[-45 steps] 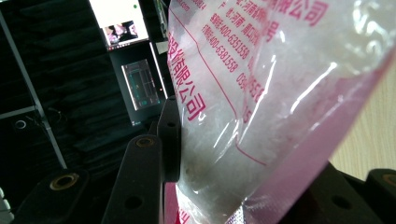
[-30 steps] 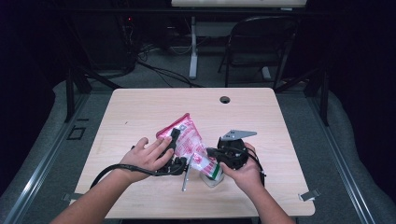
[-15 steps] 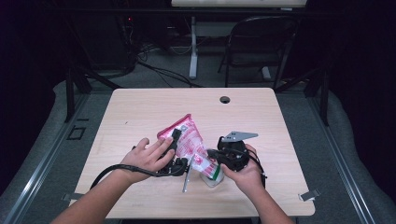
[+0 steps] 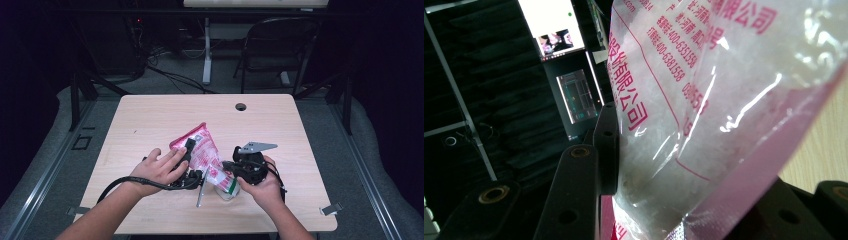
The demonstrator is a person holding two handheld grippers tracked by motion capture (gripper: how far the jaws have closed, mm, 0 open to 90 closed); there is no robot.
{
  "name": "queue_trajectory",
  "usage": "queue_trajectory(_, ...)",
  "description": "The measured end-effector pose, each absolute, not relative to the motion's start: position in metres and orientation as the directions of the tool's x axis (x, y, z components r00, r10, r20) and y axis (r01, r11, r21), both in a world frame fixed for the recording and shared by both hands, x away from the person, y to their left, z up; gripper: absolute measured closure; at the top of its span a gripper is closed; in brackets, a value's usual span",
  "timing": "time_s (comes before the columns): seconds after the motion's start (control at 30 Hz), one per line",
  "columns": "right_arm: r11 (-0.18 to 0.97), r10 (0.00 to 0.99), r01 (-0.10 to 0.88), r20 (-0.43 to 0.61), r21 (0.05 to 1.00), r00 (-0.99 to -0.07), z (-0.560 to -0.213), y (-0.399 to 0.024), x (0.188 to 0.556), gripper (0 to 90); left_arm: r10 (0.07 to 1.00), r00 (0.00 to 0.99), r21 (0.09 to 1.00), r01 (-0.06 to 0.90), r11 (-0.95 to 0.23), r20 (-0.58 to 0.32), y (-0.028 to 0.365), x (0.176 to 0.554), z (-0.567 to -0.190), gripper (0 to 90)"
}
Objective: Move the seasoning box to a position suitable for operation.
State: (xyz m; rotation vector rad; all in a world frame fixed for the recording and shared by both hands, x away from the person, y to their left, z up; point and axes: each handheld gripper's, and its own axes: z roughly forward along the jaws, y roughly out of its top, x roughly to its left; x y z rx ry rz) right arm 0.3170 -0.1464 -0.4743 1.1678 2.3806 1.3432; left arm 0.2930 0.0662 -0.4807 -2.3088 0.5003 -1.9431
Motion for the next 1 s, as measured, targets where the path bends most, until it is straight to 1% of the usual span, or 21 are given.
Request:
queue_trajectory(0.1,0.289,0.701,0.545,0.214,0.787,-0.680,-0.4745,-0.1466,0.3170,90.0,-0.301,0.149,-0.271,-0.192,-0.943,0.942,0.0658,0.2928,-0.4803,65.3)
queue_trajectory(0.3,0.283,0.702,0.547,0.218,0.788,-0.678,-0.4751,-0.1470,0.3166,90.0,-0.315,0.125,-0.287,-0.198,-0.937,0.941,0.0649,0.2919,-0.4790,65.3)
queue_trajectory(0.5,0.285,0.700,0.546,0.218,0.788,-0.680,-0.4750,-0.1472,0.3161,90.0,-0.315,0.136,-0.287,-0.193,-0.938,0.939,0.0650,0.2912,-0.4791,65.4)
queue_trajectory(0.6,0.283,0.699,0.550,0.224,0.786,-0.680,-0.4757,-0.1475,0.3157,90.0,-0.321,0.117,-0.294,-0.202,-0.934,0.940,0.0648,0.2909,-0.4797,65.4)
queue_trajectory(1.0,0.282,0.701,0.549,0.223,0.787,-0.678,-0.4757,-0.1484,0.3147,90.0,-0.328,0.109,-0.302,-0.205,-0.931,0.938,0.0637,0.2907,-0.4787,66.3)
